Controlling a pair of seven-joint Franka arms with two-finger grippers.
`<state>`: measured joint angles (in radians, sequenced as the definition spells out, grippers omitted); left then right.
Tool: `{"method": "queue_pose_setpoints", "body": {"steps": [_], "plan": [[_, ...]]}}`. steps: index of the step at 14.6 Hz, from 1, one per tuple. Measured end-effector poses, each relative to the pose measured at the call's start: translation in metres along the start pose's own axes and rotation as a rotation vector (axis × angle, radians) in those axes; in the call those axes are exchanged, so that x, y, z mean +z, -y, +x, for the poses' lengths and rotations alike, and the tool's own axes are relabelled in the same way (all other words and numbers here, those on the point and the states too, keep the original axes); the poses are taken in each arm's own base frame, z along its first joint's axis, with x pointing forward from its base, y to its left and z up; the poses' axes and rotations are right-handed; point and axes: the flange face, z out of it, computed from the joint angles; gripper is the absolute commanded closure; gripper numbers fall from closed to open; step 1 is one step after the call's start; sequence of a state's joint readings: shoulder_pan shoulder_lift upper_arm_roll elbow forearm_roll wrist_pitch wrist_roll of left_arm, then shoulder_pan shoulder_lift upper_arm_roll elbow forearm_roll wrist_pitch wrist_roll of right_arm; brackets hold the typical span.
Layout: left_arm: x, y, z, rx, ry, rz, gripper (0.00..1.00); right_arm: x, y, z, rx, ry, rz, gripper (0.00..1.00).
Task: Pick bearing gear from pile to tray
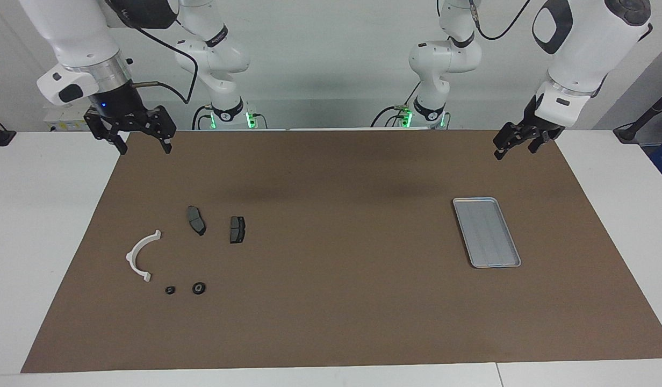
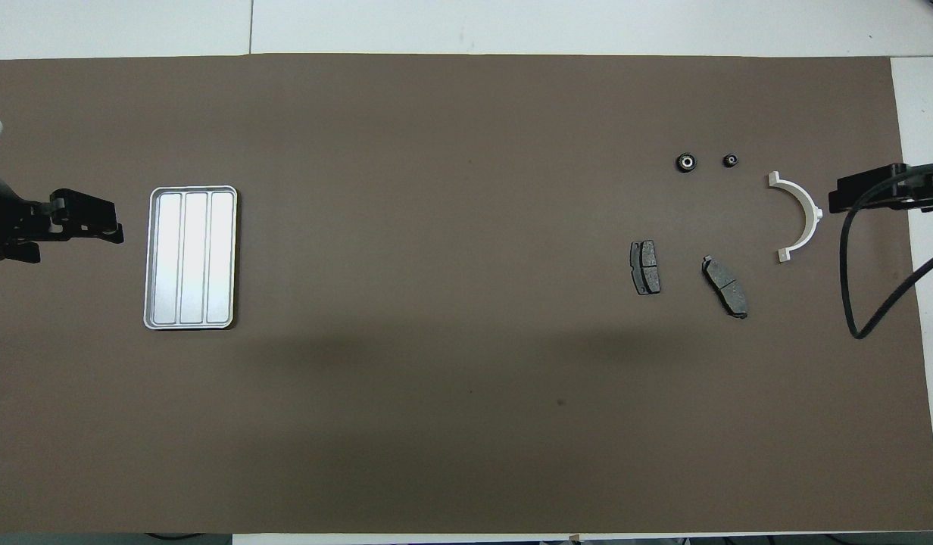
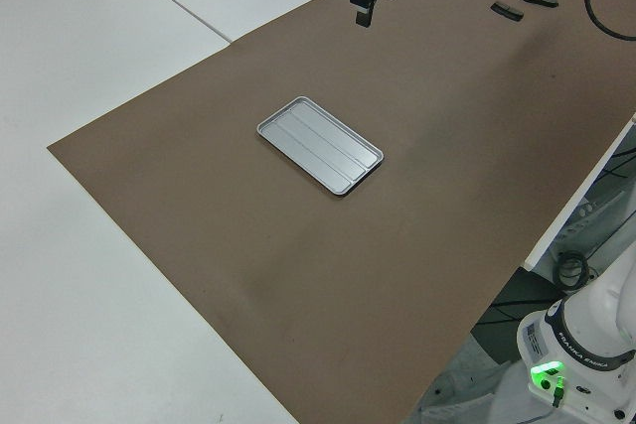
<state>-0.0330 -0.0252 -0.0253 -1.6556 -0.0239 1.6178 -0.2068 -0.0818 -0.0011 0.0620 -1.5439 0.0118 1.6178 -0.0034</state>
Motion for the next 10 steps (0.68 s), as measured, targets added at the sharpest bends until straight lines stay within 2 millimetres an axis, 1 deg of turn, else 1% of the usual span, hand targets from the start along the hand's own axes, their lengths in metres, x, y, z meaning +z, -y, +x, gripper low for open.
{"method": "queue_pose_setpoints", "body": {"steps": [10], "plan": [[0.0000,0.0000,0.0000,0.000,0.000,0.000,0.00,0.0021,0.0000,-0.0002,-0.034,0.005,0.000,0.00]]}}
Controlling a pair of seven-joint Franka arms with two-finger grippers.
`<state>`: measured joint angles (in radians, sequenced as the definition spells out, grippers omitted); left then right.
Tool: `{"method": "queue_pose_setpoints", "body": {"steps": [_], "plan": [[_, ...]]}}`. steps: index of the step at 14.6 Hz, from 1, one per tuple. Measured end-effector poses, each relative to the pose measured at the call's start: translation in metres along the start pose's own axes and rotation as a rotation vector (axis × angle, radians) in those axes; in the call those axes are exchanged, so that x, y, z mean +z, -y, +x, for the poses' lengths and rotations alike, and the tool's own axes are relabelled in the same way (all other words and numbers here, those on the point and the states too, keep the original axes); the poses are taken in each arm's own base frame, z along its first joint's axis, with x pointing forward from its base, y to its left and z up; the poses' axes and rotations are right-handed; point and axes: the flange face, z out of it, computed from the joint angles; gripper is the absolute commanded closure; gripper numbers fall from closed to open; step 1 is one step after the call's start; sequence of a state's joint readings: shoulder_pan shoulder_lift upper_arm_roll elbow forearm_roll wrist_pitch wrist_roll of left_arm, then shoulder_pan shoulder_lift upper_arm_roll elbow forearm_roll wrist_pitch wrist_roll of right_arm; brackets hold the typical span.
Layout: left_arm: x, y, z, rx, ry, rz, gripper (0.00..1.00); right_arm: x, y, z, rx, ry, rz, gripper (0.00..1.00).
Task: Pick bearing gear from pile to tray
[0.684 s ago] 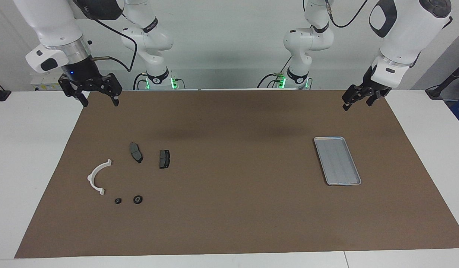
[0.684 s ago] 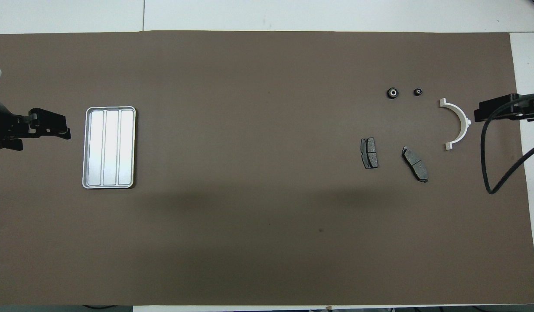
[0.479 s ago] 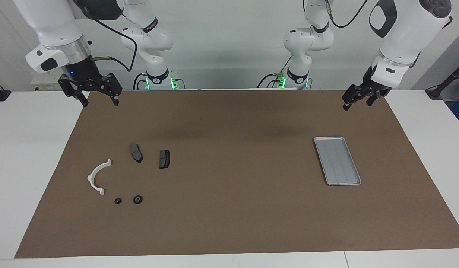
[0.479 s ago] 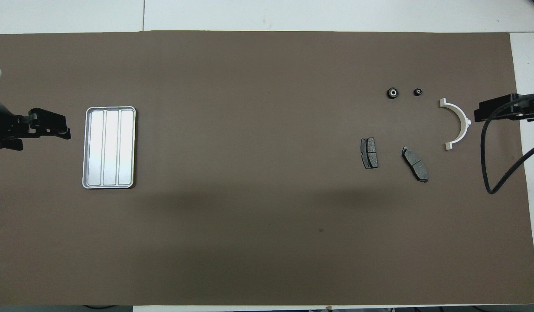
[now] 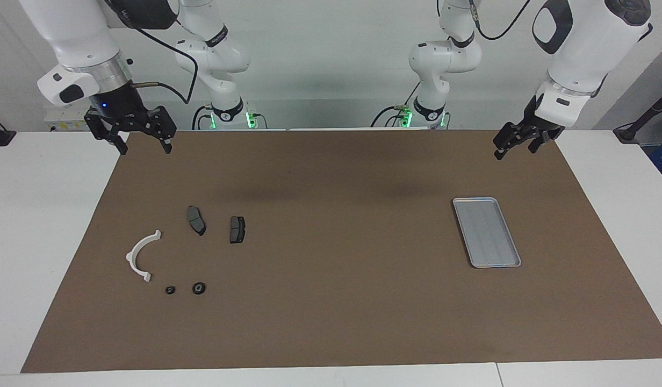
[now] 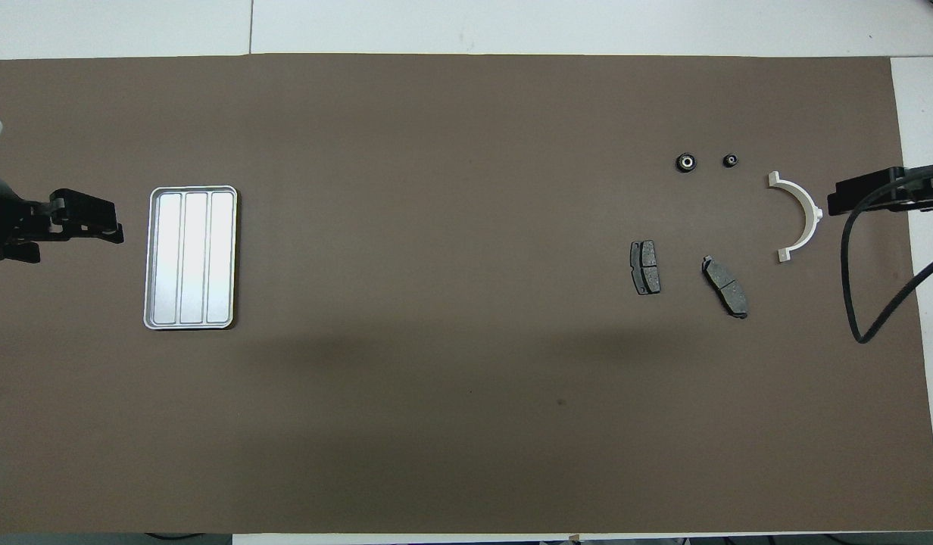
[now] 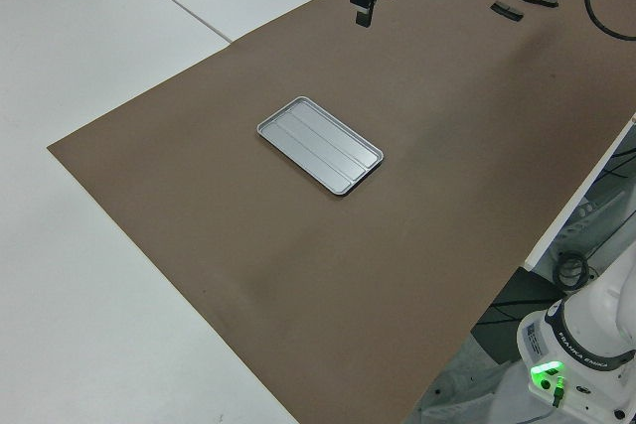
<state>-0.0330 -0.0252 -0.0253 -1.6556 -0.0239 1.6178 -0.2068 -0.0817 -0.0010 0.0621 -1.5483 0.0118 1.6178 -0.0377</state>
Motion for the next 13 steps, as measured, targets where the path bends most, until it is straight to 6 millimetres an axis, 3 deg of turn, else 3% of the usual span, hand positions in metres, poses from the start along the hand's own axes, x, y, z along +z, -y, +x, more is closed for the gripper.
{"method": "queue_pose_setpoints", "body": {"steps": [7,13], "plan": [[0.000,0.000,0.000,0.000,0.000,0.000,0.00,0.016,0.000,-0.001,-0.009,0.034,0.002,0.00],[0.000,0.000,0.000,0.000,0.000,0.000,0.00,0.047,-0.001,0.008,-0.011,0.060,0.005,0.00]]}}
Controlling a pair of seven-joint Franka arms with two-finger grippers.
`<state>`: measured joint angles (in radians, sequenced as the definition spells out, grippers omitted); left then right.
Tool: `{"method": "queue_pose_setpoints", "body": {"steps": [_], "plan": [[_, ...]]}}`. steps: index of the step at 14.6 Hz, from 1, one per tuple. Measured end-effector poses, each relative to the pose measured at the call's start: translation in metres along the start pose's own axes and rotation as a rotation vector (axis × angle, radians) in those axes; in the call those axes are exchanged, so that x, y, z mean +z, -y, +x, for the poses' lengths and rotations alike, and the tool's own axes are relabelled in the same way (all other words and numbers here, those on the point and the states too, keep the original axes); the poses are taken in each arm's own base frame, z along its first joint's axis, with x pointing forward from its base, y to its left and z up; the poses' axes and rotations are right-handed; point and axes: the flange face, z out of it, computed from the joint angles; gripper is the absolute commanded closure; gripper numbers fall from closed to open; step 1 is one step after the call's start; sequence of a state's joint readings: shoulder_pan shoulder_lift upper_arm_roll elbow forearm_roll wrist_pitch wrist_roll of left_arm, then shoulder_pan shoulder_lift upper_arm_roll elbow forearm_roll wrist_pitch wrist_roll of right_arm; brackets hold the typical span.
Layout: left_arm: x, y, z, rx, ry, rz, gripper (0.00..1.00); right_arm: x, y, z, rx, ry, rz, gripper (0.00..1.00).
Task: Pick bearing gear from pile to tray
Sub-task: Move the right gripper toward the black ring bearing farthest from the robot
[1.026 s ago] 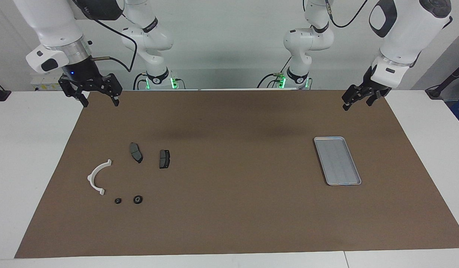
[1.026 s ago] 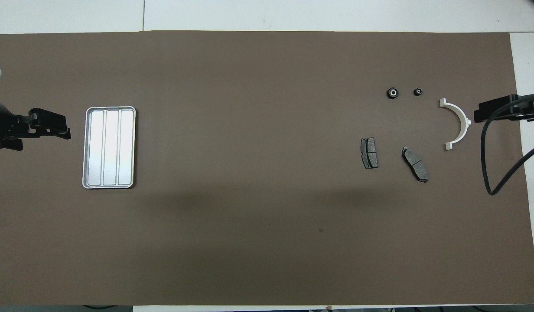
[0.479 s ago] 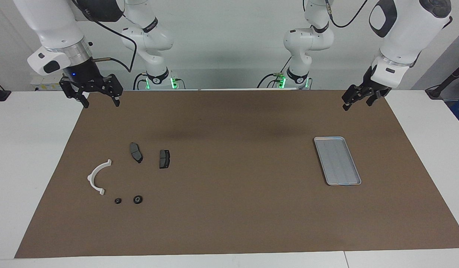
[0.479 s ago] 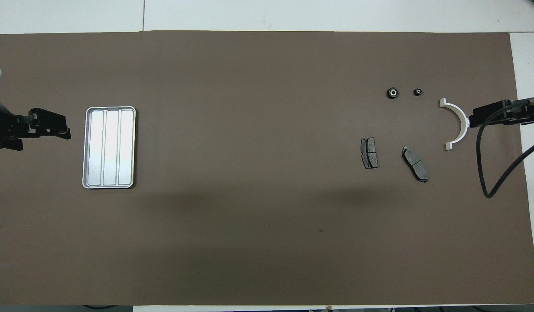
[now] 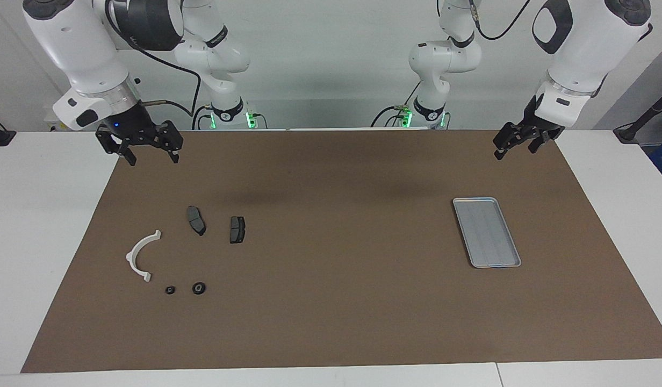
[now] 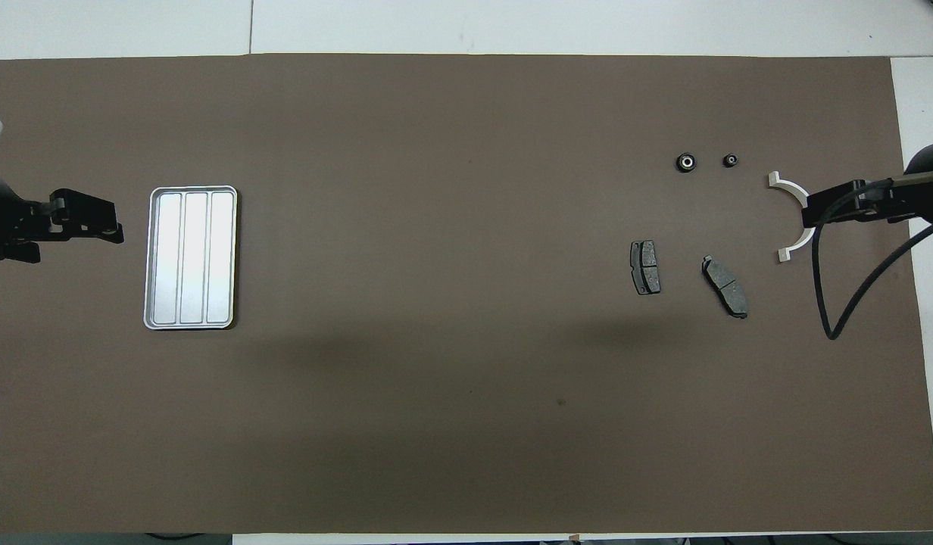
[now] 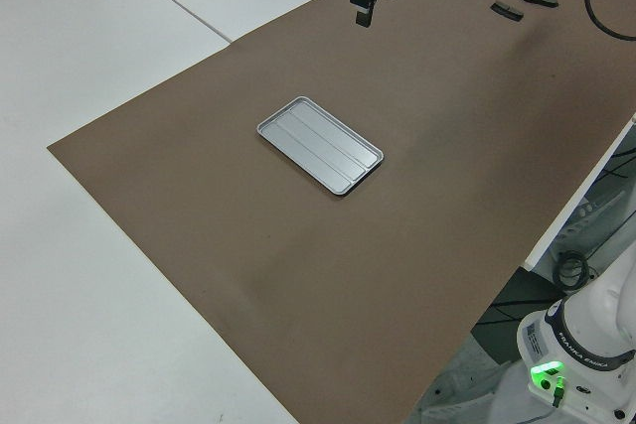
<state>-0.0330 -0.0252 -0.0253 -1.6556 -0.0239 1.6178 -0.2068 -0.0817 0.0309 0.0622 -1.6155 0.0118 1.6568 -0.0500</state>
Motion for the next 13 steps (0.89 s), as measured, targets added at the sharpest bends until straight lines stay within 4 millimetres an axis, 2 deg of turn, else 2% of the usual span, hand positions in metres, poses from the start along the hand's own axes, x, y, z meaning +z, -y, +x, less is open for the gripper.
{"method": "queue_pose_setpoints", "body": {"steps": [5,13], "plan": [[0.000,0.000,0.000,0.000,0.000,0.000,0.00,0.054,-0.004,0.034,0.002,-0.007,0.006,0.00],[0.000,0.000,0.000,0.000,0.000,0.000,0.00,0.183,-0.011,0.088,-0.004,0.011,-0.029,0.00]]}}
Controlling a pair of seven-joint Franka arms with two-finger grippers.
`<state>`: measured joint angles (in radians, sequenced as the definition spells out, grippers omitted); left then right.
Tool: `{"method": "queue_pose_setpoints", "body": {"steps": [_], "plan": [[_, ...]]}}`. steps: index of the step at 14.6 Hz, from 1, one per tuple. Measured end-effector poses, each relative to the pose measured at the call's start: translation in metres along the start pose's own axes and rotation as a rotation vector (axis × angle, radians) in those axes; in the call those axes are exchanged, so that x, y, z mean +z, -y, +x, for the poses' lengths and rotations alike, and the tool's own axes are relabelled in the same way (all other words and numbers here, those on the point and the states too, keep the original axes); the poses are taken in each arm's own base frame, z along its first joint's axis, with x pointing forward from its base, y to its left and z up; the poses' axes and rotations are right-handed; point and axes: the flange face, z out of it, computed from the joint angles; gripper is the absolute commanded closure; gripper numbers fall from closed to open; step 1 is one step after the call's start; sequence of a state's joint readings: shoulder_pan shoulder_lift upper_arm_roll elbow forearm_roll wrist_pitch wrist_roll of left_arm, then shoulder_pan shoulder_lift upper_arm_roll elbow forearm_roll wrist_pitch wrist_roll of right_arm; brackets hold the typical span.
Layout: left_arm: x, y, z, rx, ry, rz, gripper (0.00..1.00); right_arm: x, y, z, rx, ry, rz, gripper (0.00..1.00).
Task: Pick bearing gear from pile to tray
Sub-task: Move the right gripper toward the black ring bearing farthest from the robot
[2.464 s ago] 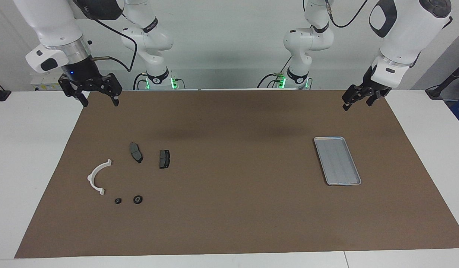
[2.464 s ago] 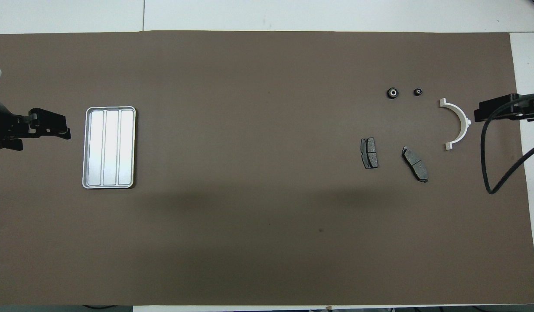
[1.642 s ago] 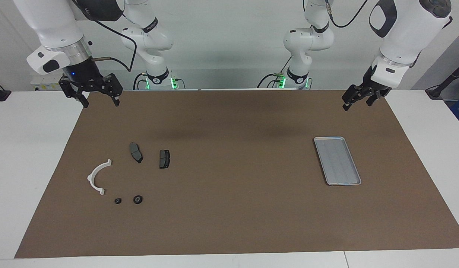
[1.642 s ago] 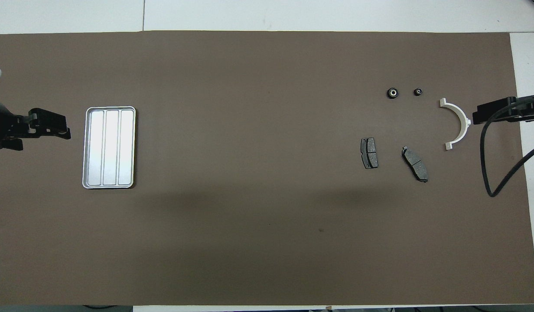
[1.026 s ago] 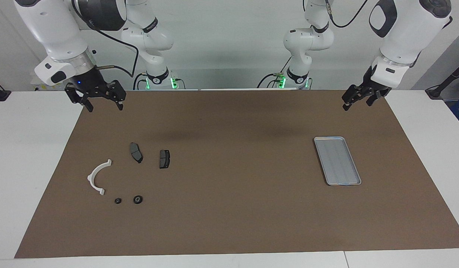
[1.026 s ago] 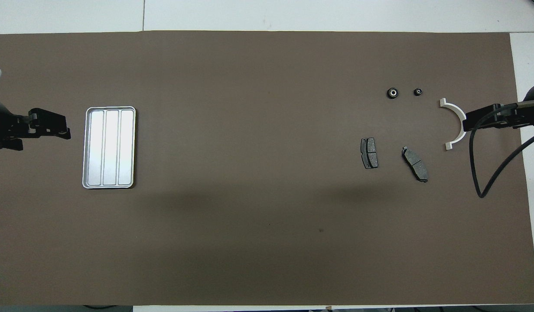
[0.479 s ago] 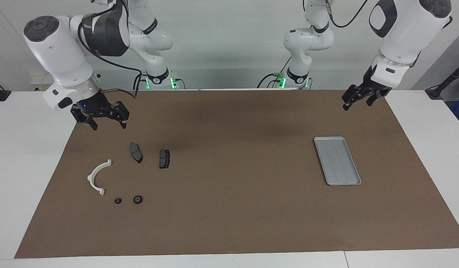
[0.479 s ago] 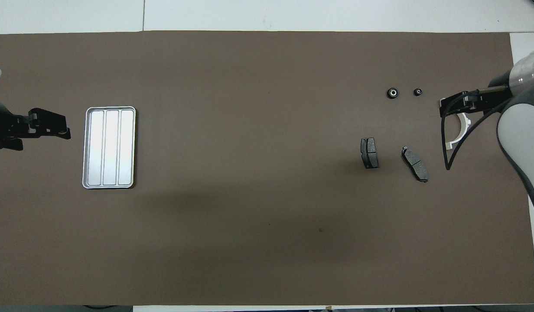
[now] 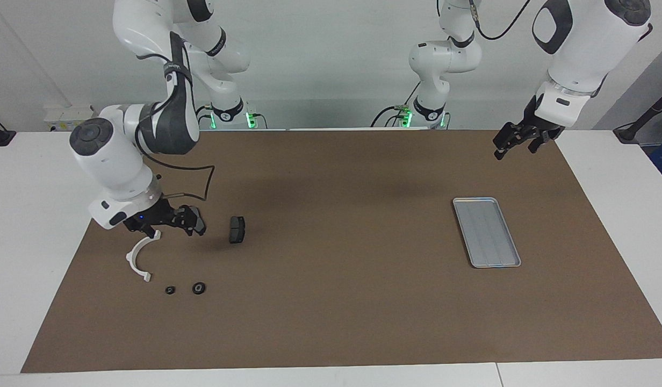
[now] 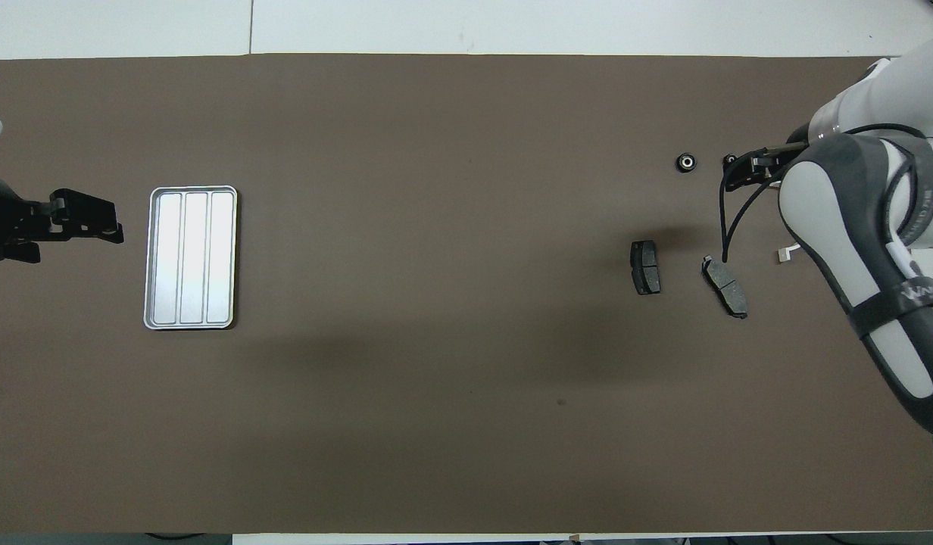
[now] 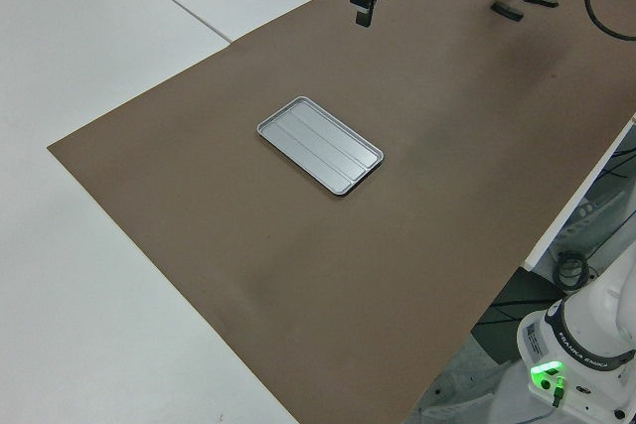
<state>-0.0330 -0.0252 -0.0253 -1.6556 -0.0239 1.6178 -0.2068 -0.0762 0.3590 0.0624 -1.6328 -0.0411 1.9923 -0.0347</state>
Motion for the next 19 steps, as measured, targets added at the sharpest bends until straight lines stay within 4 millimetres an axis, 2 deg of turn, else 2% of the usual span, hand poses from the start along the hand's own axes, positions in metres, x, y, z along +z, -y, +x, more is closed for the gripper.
{"method": "queue_pose_setpoints", "body": {"steps": [4,6,10,13,19], "plan": [[0.000,0.000,0.000,0.000,0.000,0.000,0.00,0.054,0.018,0.013,0.030,0.031,-0.038,0.00],[0.000,0.000,0.000,0.000,0.000,0.000,0.00,0.070,0.025,0.020,0.046,0.040,-0.042,0.00],[0.000,0.000,0.000,0.000,0.000,0.000,0.00,0.095,0.025,0.037,0.050,0.015,-0.036,0.00],[0.000,0.000,0.000,0.000,0.000,0.000,0.00,0.105,0.024,0.048,0.049,0.007,-0.039,0.00],[0.000,0.000,0.000,0.000,0.000,0.000,0.00,0.102,0.022,0.069,0.059,-0.030,-0.037,0.00]]}}
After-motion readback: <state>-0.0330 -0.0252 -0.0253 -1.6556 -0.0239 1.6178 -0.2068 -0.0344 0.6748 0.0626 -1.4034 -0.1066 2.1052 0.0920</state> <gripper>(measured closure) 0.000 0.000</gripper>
